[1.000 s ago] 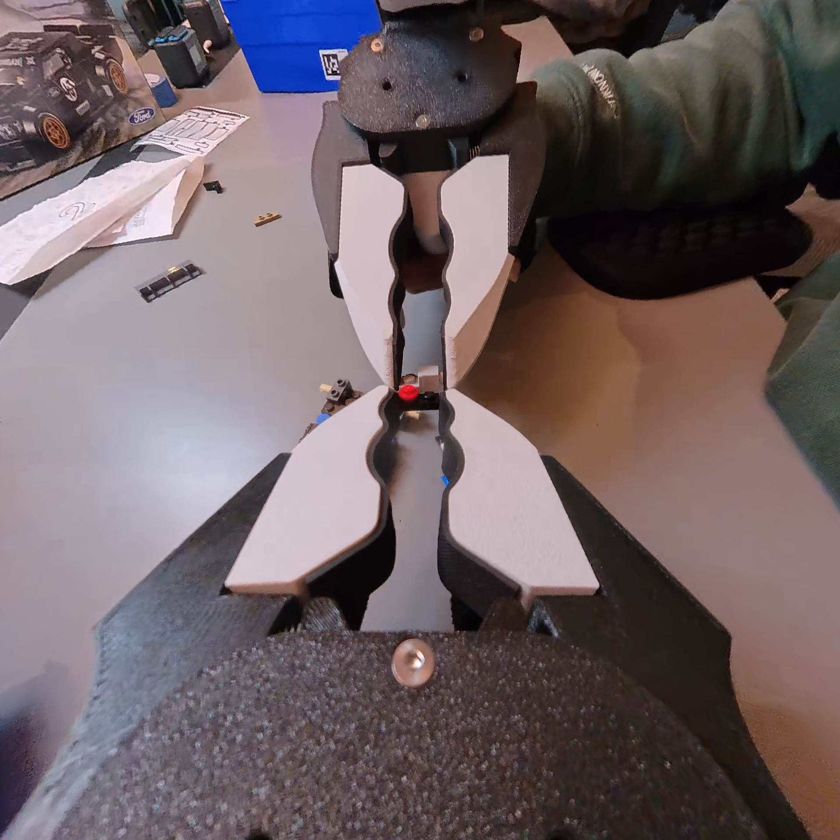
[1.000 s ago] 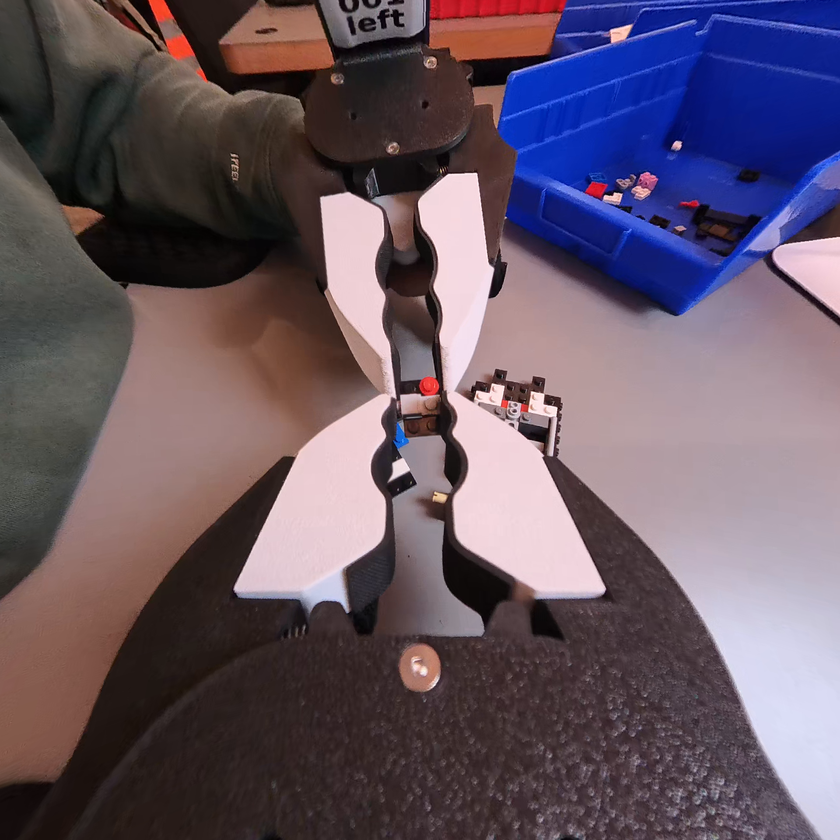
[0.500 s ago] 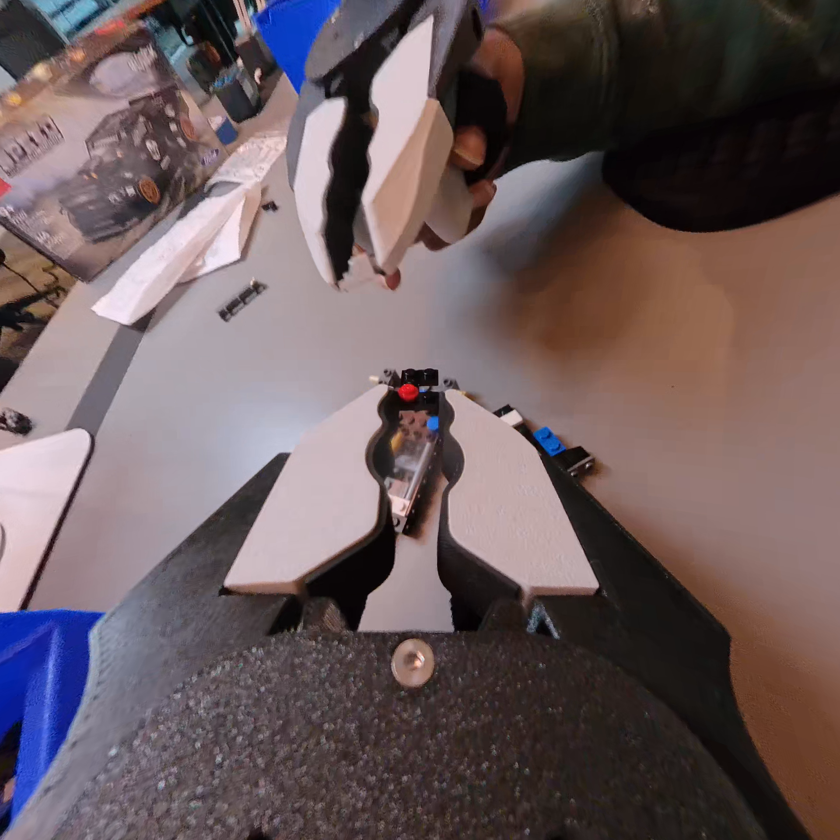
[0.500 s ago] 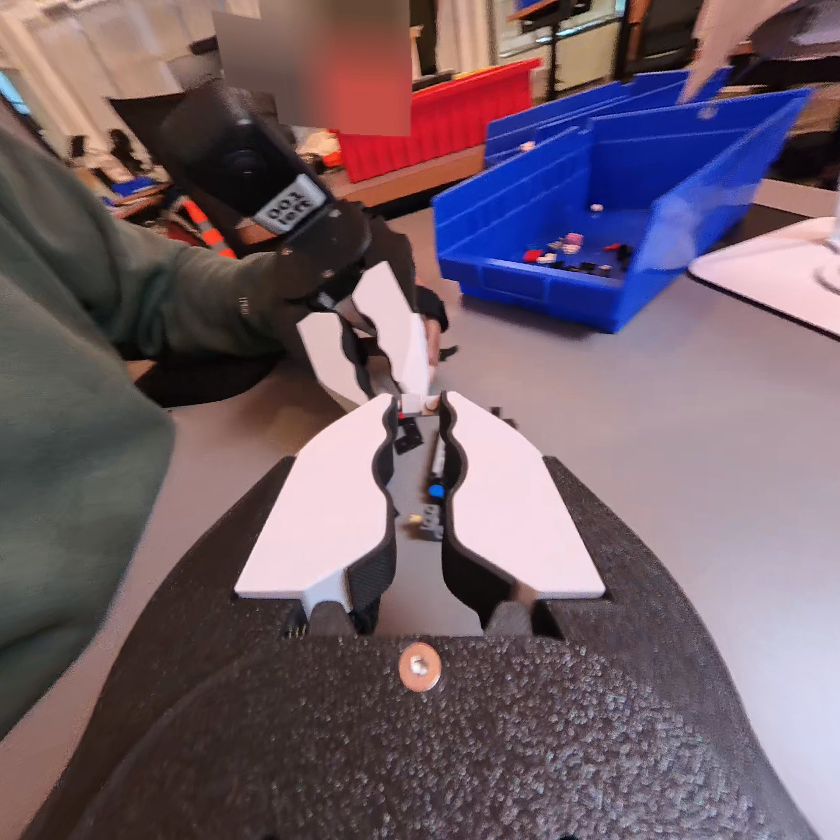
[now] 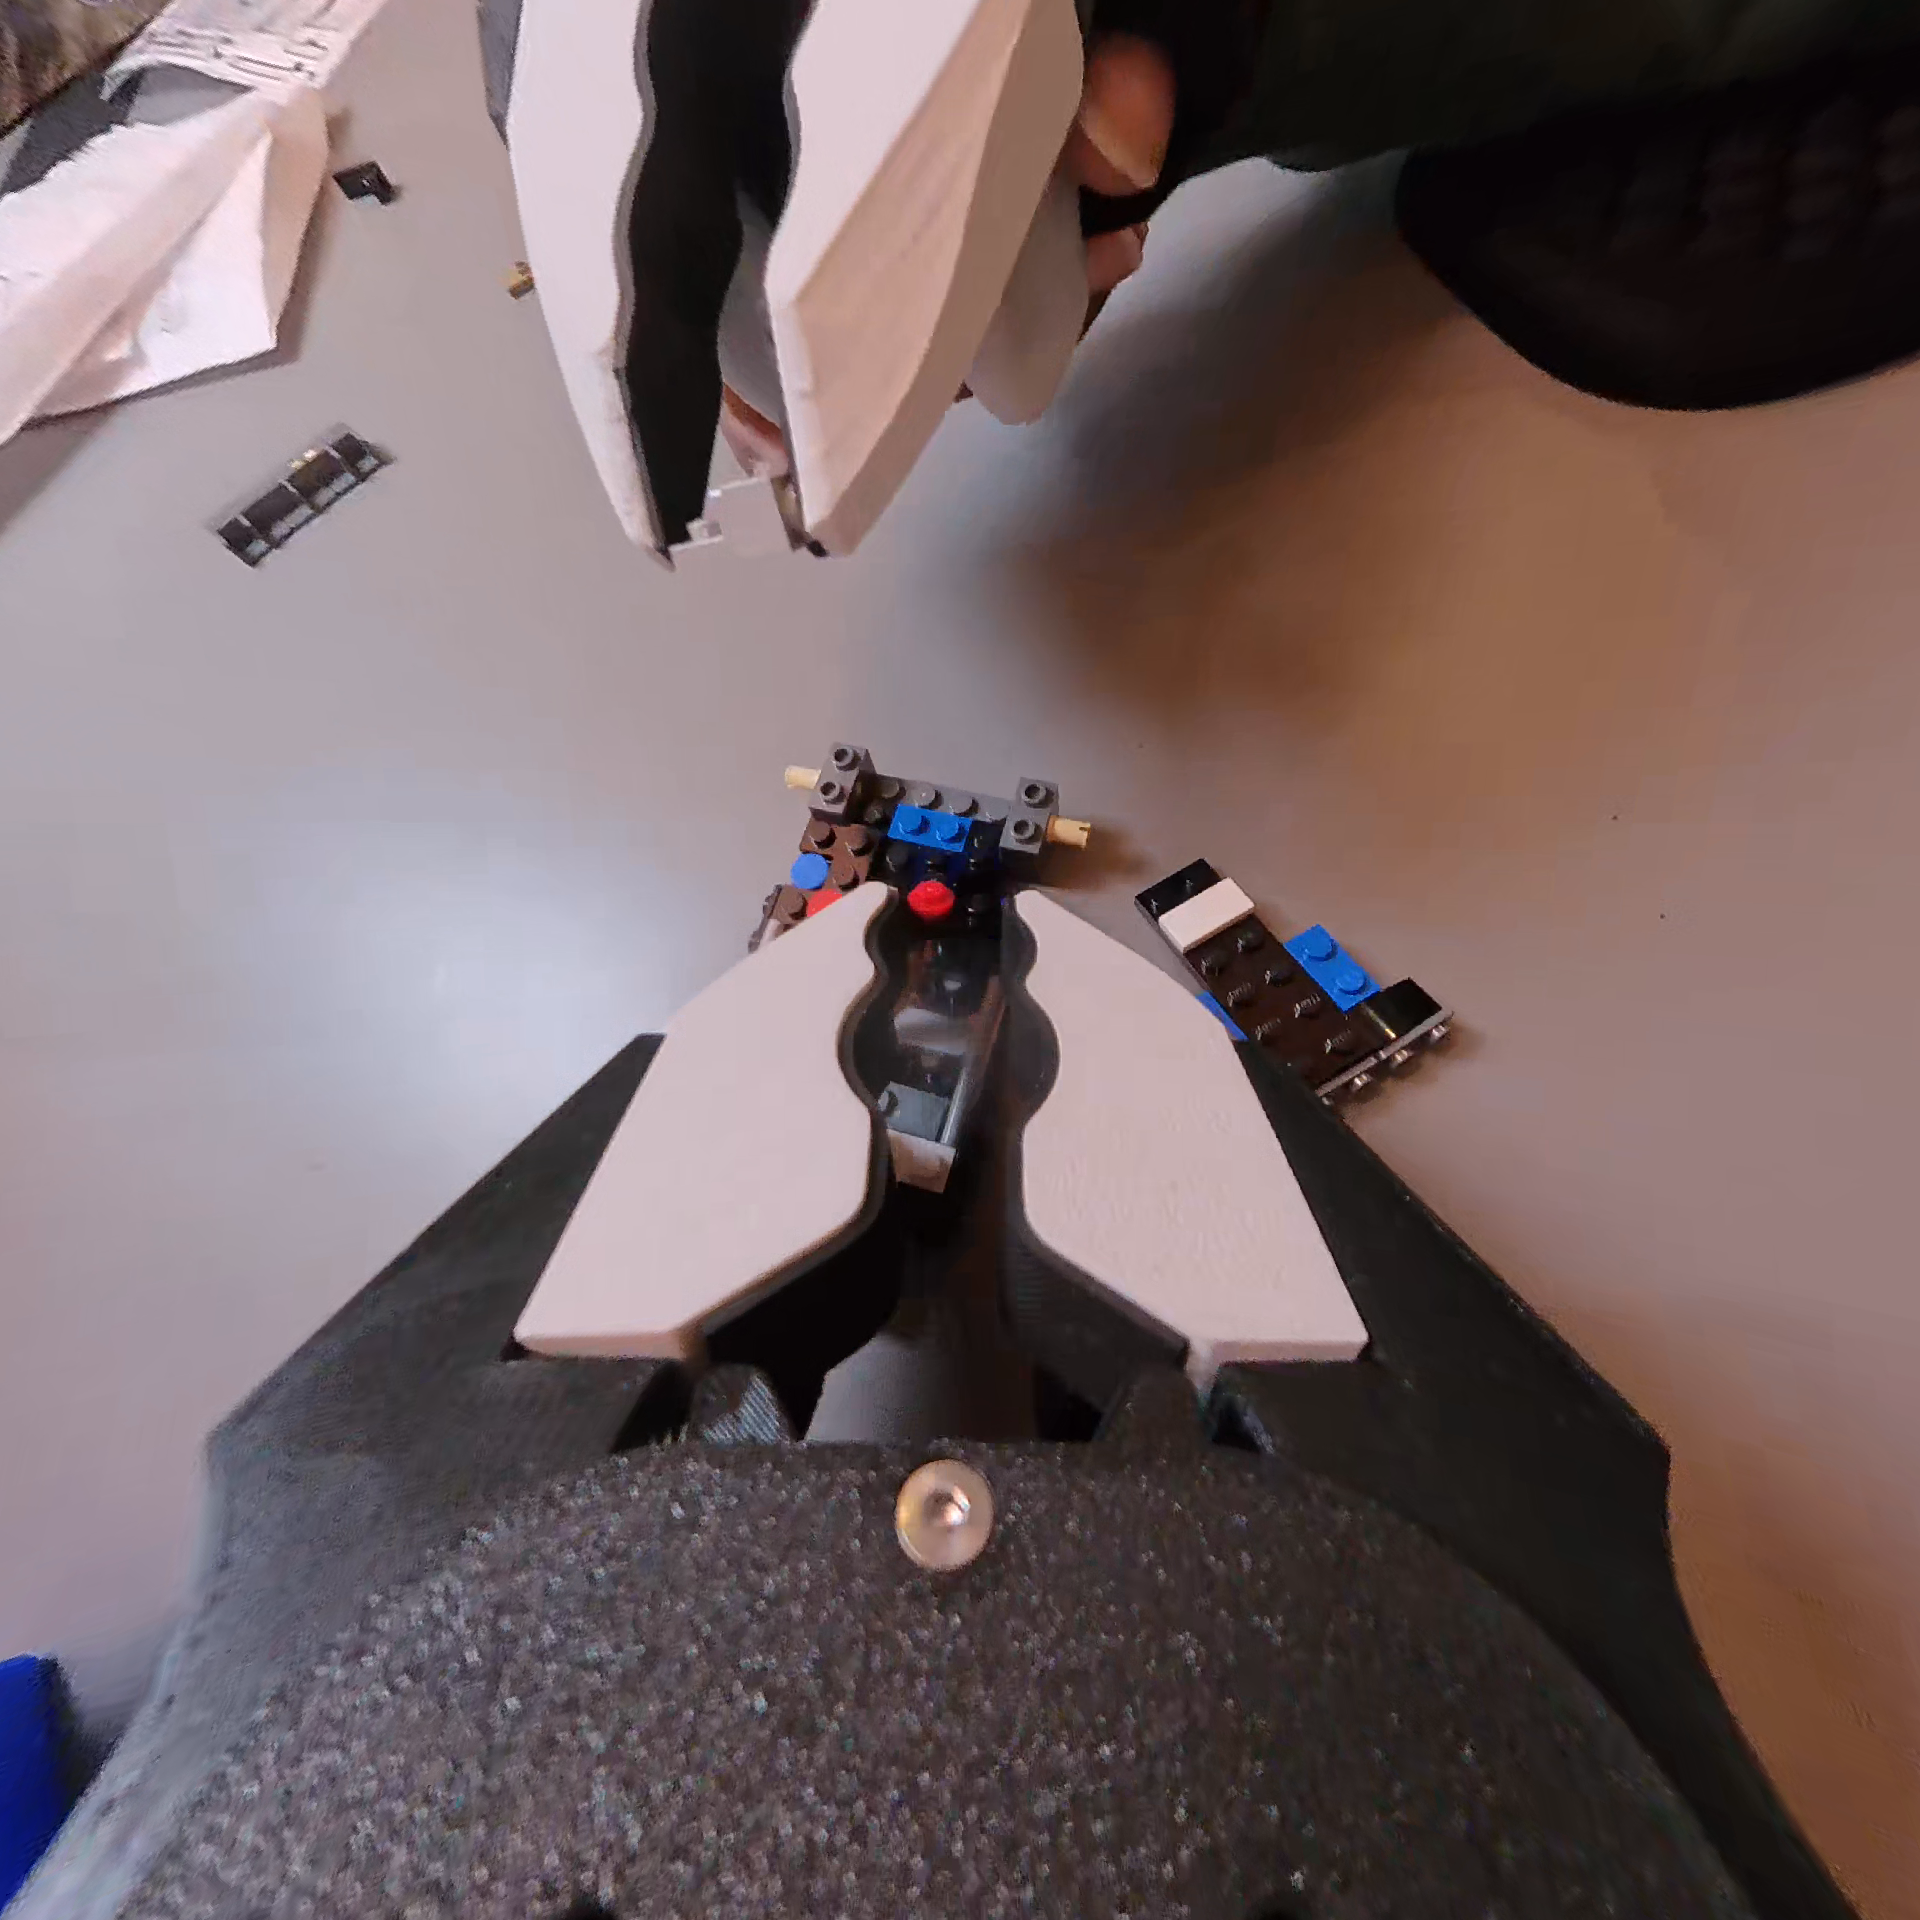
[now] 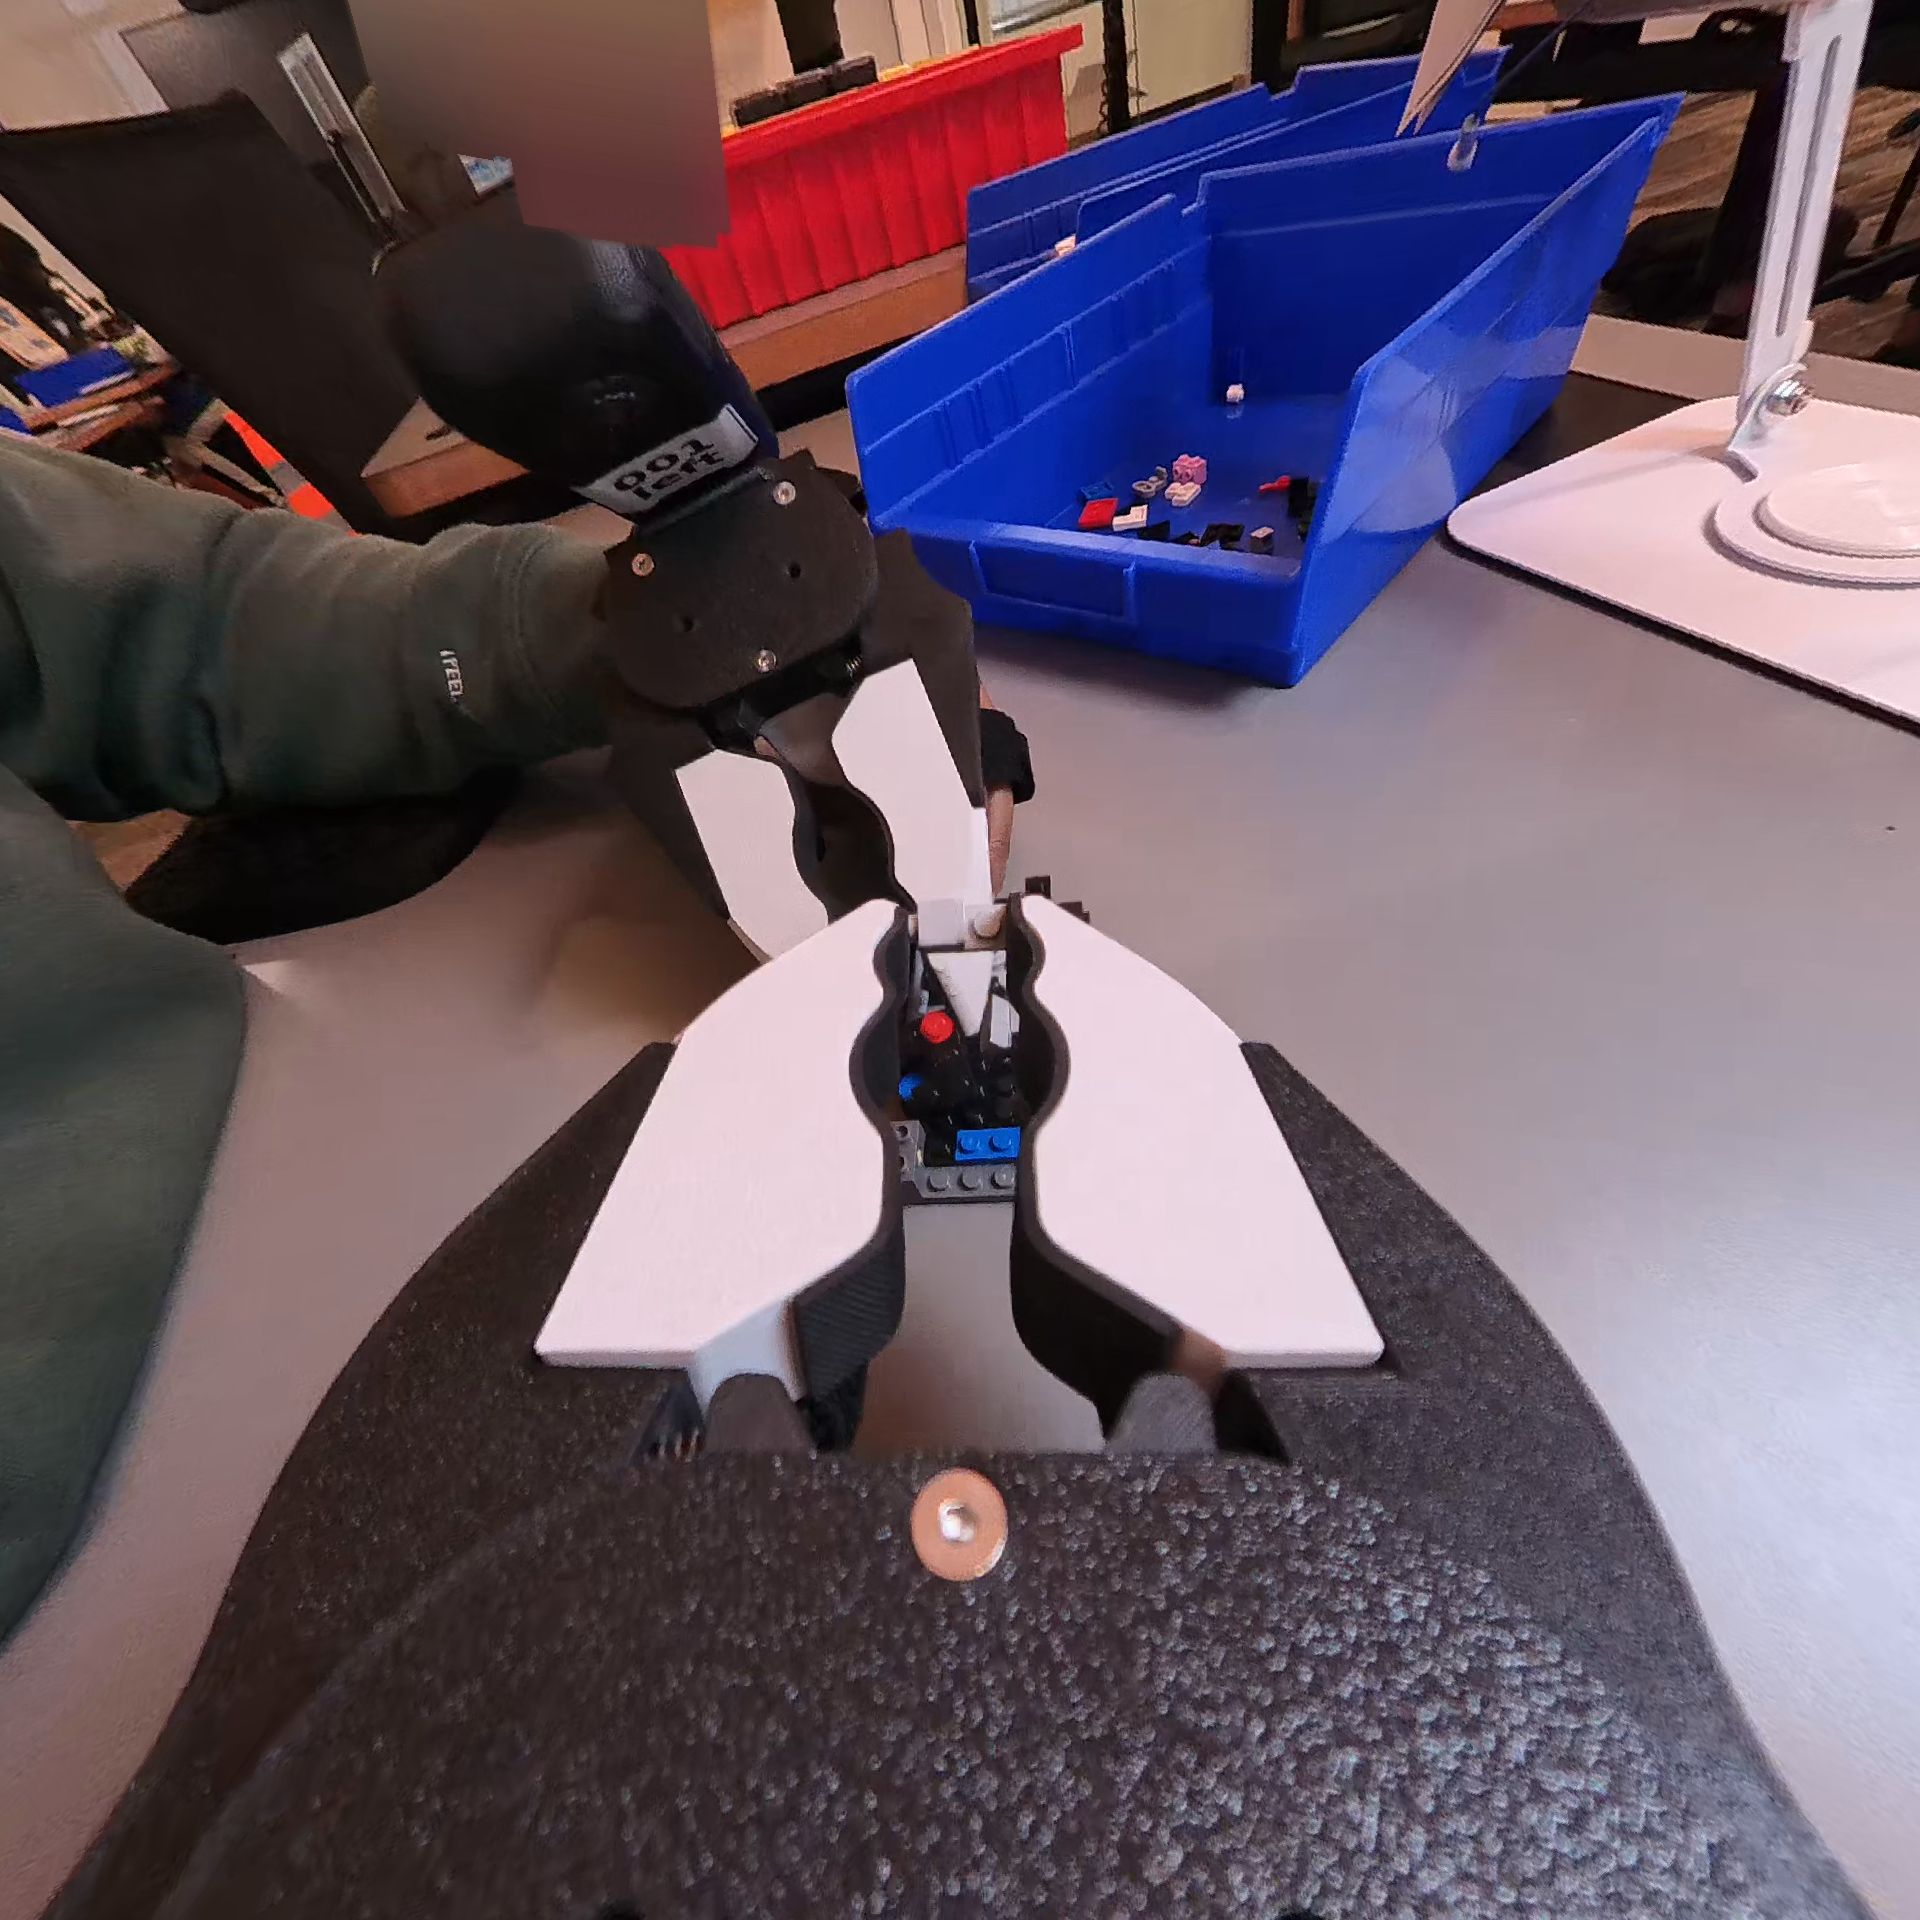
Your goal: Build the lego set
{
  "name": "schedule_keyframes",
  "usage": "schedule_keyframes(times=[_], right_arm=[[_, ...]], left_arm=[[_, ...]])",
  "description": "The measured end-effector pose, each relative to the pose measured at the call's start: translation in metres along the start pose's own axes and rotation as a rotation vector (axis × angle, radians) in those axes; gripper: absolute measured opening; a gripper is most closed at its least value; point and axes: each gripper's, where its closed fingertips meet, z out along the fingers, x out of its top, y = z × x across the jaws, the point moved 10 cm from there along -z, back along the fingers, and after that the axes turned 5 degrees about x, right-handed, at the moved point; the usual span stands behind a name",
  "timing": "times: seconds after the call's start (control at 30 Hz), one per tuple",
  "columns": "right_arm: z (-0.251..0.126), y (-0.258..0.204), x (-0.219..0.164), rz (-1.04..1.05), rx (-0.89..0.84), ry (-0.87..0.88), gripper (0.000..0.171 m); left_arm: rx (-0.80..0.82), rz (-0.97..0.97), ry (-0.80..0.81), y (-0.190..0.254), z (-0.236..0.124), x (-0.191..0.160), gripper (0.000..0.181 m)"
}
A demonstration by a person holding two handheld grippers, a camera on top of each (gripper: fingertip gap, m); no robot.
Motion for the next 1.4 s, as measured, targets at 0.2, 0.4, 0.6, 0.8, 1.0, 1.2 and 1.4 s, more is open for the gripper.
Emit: schedule_keyframes(times=[0.2, 0.4, 0.6, 0.8, 1.0, 1.2, 1.4], right_arm=[[0.006, -0.008, -0.004, -0.047, 0.078, -0.067, 0.017], [0.023, -0.031, -0.011, -0.231, 0.146, -0.212, 0.017], [0.034, -0.048, -0.01, -0.421, 0.095, -0.249, 0.017], [0.033, -0.053, -0.005, -0.481, 0.06, -0.202, 0.017], [0.035, -0.071, 0.004, -0.554, 0.114, -0.098, 0.017], [0.035, -0.087, 0.01, -0.561, 0.232, -0.022, 0.017], [0.031, -0.091, 0.016, -0.527, 0.282, 0.033, 0.017]], left_arm=[[0.015, 0.006, 0.015, 0.0, -0.002, 0.001, 0.016], [0.034, -0.003, 0.03, 0.004, -0.013, -0.002, 0.016], [0.045, -0.02, 0.017, 0.013, -0.018, -0.011, 0.024], [0.013, -0.116, 0.079, 0.009, -0.031, -0.009, 0.041], [-0.334, -0.478, 0.35, 0.02, -0.049, 0.003, 0.032], [-0.557, -0.687, 0.511, 0.034, -0.055, 0.003, 0.017], [-0.625, -0.815, 0.596, 0.043, -0.055, 0.004, 0.011]])
